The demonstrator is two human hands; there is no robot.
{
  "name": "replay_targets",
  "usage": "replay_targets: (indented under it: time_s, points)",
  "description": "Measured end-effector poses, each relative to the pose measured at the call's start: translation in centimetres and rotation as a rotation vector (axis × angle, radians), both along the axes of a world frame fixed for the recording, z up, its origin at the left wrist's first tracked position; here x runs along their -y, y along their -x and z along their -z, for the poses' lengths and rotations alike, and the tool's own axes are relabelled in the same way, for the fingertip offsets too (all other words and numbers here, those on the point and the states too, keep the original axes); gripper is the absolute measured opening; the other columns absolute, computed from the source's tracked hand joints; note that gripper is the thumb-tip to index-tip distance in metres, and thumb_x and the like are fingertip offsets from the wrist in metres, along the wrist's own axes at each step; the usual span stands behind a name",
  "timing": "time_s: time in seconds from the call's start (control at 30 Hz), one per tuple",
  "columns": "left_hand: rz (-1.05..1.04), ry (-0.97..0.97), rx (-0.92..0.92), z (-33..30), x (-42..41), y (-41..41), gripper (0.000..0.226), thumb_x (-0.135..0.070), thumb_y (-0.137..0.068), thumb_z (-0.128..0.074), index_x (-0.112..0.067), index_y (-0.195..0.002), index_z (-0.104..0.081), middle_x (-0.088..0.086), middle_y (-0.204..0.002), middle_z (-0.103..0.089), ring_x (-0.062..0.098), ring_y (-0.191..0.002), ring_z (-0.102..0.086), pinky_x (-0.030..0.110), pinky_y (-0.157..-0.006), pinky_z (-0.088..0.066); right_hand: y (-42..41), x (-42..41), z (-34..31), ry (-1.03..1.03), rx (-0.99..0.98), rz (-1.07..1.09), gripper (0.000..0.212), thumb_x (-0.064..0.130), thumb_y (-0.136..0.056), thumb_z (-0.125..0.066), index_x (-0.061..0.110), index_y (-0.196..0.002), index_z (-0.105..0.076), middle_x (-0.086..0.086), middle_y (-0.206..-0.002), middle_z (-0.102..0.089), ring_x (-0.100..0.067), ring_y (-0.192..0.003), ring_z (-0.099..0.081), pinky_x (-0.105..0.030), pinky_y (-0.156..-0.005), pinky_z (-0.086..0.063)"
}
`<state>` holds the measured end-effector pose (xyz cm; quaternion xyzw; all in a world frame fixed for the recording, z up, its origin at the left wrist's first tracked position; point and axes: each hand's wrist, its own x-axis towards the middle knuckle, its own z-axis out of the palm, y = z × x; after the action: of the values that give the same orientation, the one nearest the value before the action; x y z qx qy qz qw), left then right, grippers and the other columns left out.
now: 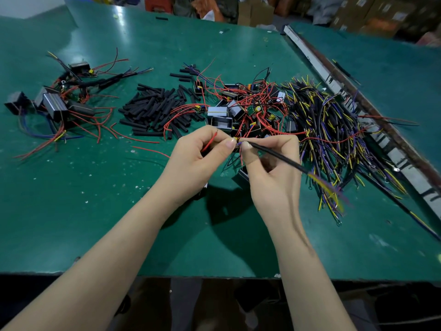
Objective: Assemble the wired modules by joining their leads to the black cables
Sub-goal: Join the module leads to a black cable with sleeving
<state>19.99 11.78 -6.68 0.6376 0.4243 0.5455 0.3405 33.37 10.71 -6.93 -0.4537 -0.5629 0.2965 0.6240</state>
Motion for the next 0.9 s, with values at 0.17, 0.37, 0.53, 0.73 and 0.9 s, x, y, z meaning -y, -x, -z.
replay_targets:
  time_s: [0.17, 0.37, 0.53, 0.73, 0.9]
  points:
    - [0.019, -0.024, -0.105, -0.01, -0.05, 0.28, 0.011, -0.023, -0.086, -0.059, -0.020, -0.075, -0.057, -0.013, -0.056, -0.046, 0.005, -0.053, -0.036, 0.021, -0.053, -0.034, 0.08, -0.12, 0.15, -0.051, 0.014, 0.018, 0.029, 0.013, -0.087, -0.066, 0.036, -0.087, -0.048, 0.003, -0.090, -0.068, -0.019, -0.082, -0.067, -0.034, -0.073, -0.052]
    - [-0.015, -0.089, -0.191, -0.09, 0.10, 0.58, 0.007, -0.022, -0.086, -0.057, -0.023, -0.081, -0.061, 0.001, -0.059, -0.054, 0.004, -0.054, -0.040, 0.017, -0.055, -0.036, 0.12, -0.17, 0.15, -0.129, 0.043, -0.006, 0.041, 0.010, -0.089, -0.064, 0.047, -0.092, -0.047, 0.000, -0.093, -0.067, -0.021, -0.084, -0.065, -0.032, -0.072, -0.051]
    - [-0.028, -0.056, -0.168, -0.20, 0.14, 0.56, 0.016, -0.022, -0.087, -0.052, -0.036, -0.082, -0.059, -0.019, -0.054, -0.051, 0.000, -0.049, -0.041, 0.012, -0.052, -0.032, 0.10, -0.27, 0.36, -0.130, 0.009, -0.019, 0.034, 0.007, -0.089, -0.063, 0.037, -0.092, -0.046, 0.008, -0.090, -0.066, -0.015, -0.085, -0.066, -0.028, -0.076, -0.050]
    - [-0.048, 0.041, -0.086, -0.09, -0.05, 0.46, 0.018, -0.029, -0.086, -0.049, -0.035, -0.079, -0.064, -0.011, -0.051, -0.044, 0.008, -0.050, -0.037, 0.026, -0.052, -0.032, 0.14, -0.35, 0.34, -0.124, 0.020, -0.014, 0.036, 0.007, -0.090, -0.062, 0.040, -0.093, -0.046, 0.007, -0.092, -0.066, -0.018, -0.086, -0.066, -0.038, -0.077, -0.051]
    - [-0.045, 0.063, -0.056, -0.22, -0.06, 0.39, 0.018, -0.029, -0.085, -0.049, -0.035, -0.077, -0.064, -0.012, -0.050, -0.047, 0.006, -0.050, -0.040, 0.025, -0.052, -0.034, 0.28, -0.30, 0.18, -0.097, 0.009, -0.025, 0.045, 0.012, -0.088, -0.062, 0.054, -0.090, -0.047, 0.003, -0.092, -0.067, -0.024, -0.087, -0.065, -0.048, -0.077, -0.052]
